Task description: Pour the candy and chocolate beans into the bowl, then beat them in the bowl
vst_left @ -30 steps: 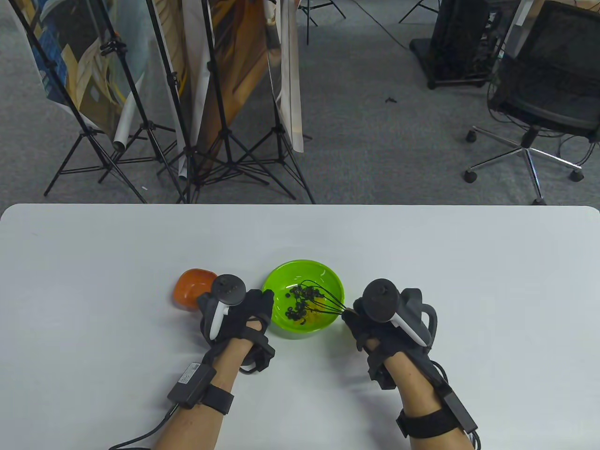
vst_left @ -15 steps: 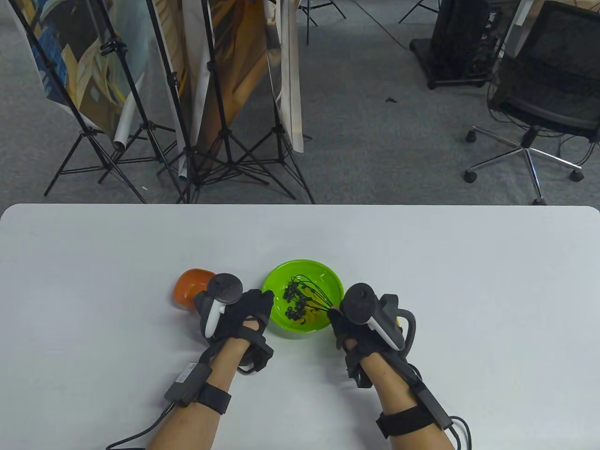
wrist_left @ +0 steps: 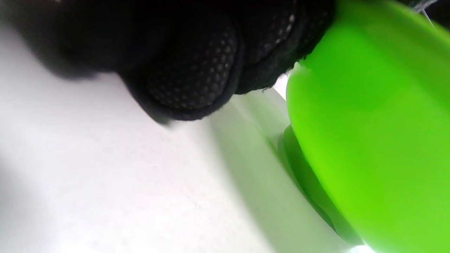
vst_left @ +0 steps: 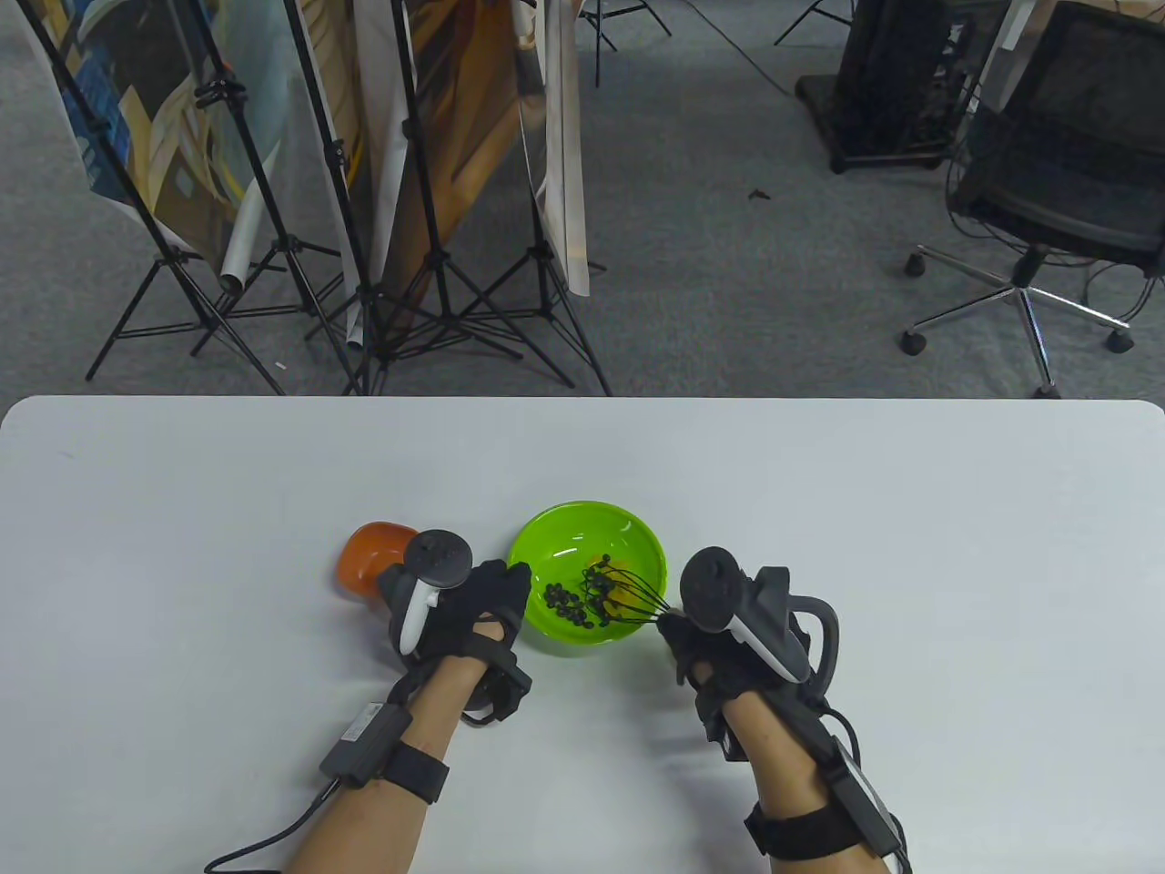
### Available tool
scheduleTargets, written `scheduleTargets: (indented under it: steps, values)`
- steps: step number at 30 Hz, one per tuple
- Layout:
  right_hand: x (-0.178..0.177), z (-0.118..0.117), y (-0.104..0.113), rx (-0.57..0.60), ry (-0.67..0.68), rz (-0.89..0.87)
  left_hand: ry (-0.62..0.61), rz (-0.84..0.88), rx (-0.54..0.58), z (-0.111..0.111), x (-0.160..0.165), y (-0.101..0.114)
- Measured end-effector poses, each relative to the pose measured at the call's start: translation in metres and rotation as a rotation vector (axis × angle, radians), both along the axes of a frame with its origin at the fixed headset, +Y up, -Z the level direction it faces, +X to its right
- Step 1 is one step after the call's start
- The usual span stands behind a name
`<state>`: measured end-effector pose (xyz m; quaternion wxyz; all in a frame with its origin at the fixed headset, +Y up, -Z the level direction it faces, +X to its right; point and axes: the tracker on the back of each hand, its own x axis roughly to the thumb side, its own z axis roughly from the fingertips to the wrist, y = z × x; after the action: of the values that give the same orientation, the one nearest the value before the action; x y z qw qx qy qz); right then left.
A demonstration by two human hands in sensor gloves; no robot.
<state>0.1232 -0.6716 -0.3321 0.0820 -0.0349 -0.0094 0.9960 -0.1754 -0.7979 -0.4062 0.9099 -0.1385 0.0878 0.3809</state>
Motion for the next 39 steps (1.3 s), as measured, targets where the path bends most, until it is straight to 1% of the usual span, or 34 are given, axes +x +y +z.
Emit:
scheduleTargets:
  steps: [3, 5, 10, 13, 16, 20, 22, 24, 28, 32, 34, 35, 36, 39]
  values:
    - [0.0, -0.004, -0.006, 0.047, -0.042, 0.004, 0.001, 0.009, -0.018, -0.001, -0.001, -0.001]
    - [-0.001, -0.009, -0.014, 0.019, -0.039, -0.024, 0.0, 0.012, -0.024, -0.002, -0.001, -0.002]
    - [-0.016, -0.012, -0.031, 0.05, 0.001, -0.085, -0.013, 0.033, -0.032, -0.002, -0.001, -0.002]
    - [-0.028, -0.012, -0.034, 0.035, 0.044, -0.122, -0.001, 0.011, -0.017, 0.0, 0.0, 0.0]
    - [-0.034, -0.007, -0.03, -0.012, 0.099, -0.157, -0.002, 0.041, -0.033, -0.002, -0.003, -0.002]
    - [-0.031, 0.001, -0.013, -0.096, 0.163, -0.14, 0.012, 0.07, -0.049, -0.003, -0.005, -0.003]
    - [-0.027, 0.004, -0.005, -0.09, 0.149, -0.096, 0.015, 0.065, -0.047, -0.002, -0.005, -0.003]
    - [-0.021, 0.006, 0.001, -0.063, 0.092, -0.031, 0.014, 0.06, -0.047, -0.003, -0.006, -0.003]
    - [-0.009, 0.005, 0.002, -0.009, -0.015, 0.04, -0.004, 0.07, -0.055, -0.004, -0.005, -0.004]
    - [-0.008, 0.0, -0.008, 0.014, -0.047, 0.052, -0.011, 0.06, -0.051, -0.003, -0.002, -0.004]
    - [-0.007, -0.006, -0.019, 0.011, -0.048, -0.003, -0.015, 0.054, -0.048, -0.003, -0.001, -0.004]
    - [-0.009, -0.008, -0.022, 0.016, -0.06, 0.001, -0.02, 0.05, -0.046, -0.003, 0.0, -0.004]
    - [-0.01, -0.01, -0.028, 0.011, -0.045, 0.009, -0.024, 0.04, -0.041, -0.003, 0.0, -0.003]
    - [-0.017, -0.011, -0.037, 0.026, -0.023, -0.039, -0.024, 0.033, -0.04, -0.003, 0.001, -0.003]
